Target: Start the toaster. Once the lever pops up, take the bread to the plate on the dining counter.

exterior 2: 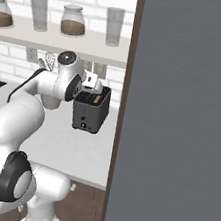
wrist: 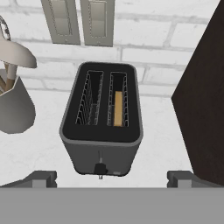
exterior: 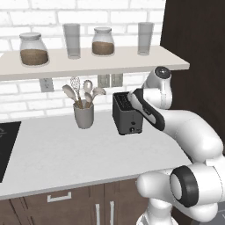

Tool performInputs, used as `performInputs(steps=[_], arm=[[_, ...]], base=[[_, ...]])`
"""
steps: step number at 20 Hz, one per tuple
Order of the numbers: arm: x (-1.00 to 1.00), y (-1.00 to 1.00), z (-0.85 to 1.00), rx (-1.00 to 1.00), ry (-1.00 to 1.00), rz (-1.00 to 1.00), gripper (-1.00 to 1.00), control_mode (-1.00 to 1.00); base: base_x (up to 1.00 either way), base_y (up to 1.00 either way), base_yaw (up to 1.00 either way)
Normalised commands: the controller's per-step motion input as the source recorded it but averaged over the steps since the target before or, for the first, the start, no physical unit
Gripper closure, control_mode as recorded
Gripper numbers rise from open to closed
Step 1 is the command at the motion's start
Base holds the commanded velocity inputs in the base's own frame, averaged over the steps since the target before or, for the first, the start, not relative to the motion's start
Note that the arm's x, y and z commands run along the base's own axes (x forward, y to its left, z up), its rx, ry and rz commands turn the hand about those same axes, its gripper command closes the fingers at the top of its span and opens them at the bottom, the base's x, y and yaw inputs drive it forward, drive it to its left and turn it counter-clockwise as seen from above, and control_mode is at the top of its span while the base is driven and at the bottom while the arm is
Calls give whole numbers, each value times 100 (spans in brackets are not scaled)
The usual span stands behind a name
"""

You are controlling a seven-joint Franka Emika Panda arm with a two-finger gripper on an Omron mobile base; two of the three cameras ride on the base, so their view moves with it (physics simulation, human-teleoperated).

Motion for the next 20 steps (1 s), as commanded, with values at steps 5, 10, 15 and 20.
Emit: performInputs(steps=[5, 10, 15, 20], arm=[[0, 0, 0, 0, 0, 0, -100, -100], [0, 0, 0, 0, 0, 0, -100, -100], [0, 0, 0, 0, 0, 0, -100, -100], [0, 0, 0, 0, 0, 0, -100, -100]], base=[[0, 0, 0], [0, 0, 0], [0, 0, 0], [0, 0, 0]])
